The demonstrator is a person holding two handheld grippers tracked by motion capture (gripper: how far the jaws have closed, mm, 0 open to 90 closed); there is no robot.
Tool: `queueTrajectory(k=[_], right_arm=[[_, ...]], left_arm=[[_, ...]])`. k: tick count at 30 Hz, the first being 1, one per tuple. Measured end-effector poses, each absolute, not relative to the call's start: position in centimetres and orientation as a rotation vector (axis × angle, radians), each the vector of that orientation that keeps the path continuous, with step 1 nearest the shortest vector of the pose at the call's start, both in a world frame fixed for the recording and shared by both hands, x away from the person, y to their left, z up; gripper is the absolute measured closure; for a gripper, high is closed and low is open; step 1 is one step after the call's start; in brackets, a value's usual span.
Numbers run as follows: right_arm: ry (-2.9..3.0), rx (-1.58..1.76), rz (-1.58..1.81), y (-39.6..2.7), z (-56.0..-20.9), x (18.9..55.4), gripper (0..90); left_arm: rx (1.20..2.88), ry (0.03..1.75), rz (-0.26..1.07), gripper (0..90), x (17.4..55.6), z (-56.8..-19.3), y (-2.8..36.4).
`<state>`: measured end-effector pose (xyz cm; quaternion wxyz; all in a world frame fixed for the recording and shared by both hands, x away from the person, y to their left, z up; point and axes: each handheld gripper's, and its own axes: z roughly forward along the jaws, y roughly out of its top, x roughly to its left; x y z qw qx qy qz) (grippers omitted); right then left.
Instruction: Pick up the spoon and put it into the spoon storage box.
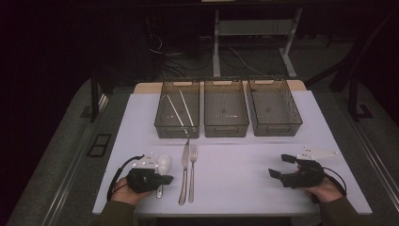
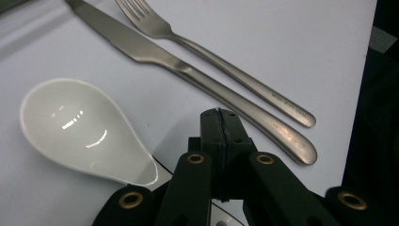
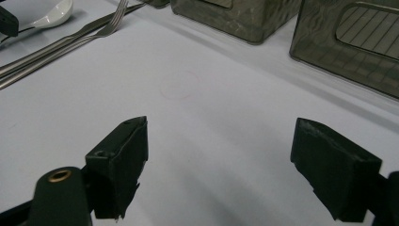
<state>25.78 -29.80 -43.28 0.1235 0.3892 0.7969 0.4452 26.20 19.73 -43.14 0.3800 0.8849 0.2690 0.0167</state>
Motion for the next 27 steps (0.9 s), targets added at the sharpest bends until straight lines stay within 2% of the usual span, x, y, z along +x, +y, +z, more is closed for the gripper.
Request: queueTrajectory(k=[9, 27], right_arm=[[2.323, 1.129, 1.302, -29.8, -43.2, 25.7, 19.3], [2.330, 1.133, 1.295, -29.8, -43.2, 25.8, 19.3]], left_arm=[[2.315, 0.721, 0.036, 89.0, 26.1, -43.5, 20.4], [2.337, 0.812, 0.141, 88.8, 26.0, -43.4, 23.1]])
